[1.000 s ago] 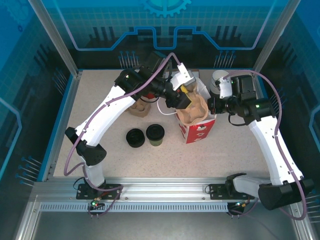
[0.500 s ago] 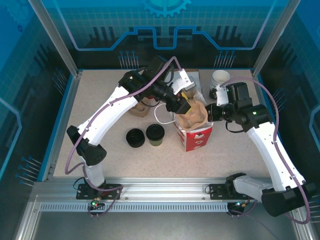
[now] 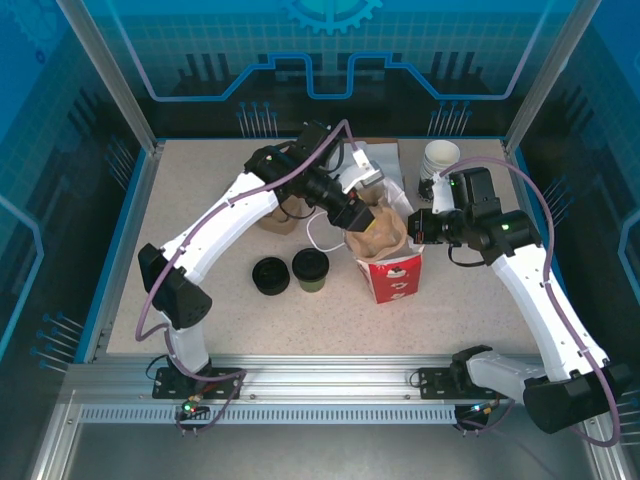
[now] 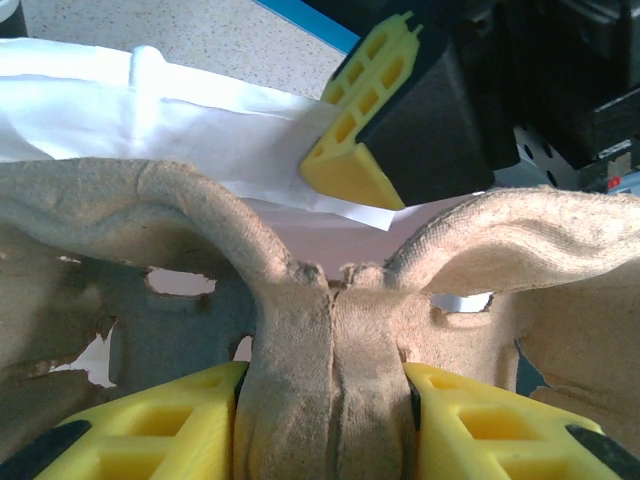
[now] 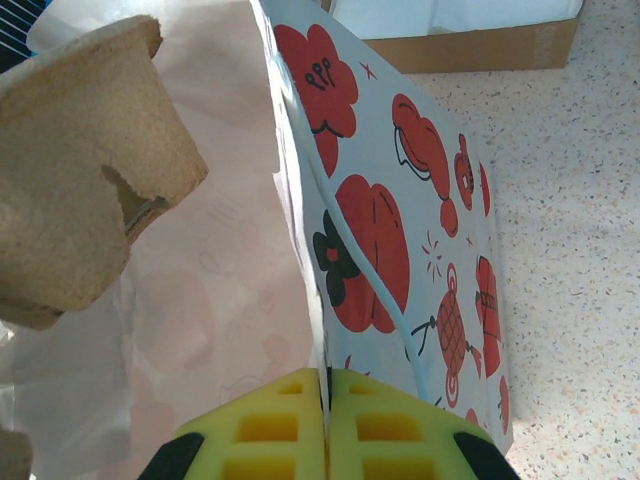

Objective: Pack the takeout coffee

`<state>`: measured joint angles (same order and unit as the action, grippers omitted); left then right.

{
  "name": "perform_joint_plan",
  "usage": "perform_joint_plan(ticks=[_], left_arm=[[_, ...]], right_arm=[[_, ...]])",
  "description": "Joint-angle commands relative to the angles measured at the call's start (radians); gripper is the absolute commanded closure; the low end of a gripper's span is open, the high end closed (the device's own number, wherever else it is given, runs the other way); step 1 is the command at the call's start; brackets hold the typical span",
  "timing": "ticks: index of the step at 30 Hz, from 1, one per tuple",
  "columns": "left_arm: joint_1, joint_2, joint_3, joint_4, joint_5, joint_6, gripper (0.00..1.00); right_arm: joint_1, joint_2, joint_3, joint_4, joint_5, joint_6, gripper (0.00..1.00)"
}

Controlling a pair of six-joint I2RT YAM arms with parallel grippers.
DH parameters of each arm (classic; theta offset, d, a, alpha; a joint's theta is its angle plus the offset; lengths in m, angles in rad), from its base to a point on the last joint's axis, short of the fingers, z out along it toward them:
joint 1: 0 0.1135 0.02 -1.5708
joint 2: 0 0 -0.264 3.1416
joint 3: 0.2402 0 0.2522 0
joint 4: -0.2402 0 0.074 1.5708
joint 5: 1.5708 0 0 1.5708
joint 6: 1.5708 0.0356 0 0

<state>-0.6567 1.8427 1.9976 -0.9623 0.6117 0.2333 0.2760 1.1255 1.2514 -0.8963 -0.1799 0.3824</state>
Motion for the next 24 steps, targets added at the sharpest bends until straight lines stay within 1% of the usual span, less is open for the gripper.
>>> perform_joint_plan(ticks=[1,9,13,17,24], left_arm=[[0.008,0.007,-0.015,0.024,0.041,-0.014,0.57],[0.017,0.053,0.002,0.027,0.046,-0.010,0.57],[0.022,0.078,0.024,0.026,0.075,-0.011,0.57],[0.025,0.100,0.029,0.025,0.080,-0.006,0.57],[0.053,0.124,0.018,0.023,0.077,0.001,0.58]], right_arm=[[0.010,-0.004,-0.010,0.028,-0.009,0.023,1.00],[0.017,-0.009,-0.023,0.032,-0.037,0.018,1.00],[0.026,-0.007,-0.026,0.034,-0.052,0.012,1.00],[0.028,-0.007,-0.026,0.041,-0.076,0.007,1.00],[0.031,-0.006,-0.025,0.041,-0.095,-0.011,1.00]])
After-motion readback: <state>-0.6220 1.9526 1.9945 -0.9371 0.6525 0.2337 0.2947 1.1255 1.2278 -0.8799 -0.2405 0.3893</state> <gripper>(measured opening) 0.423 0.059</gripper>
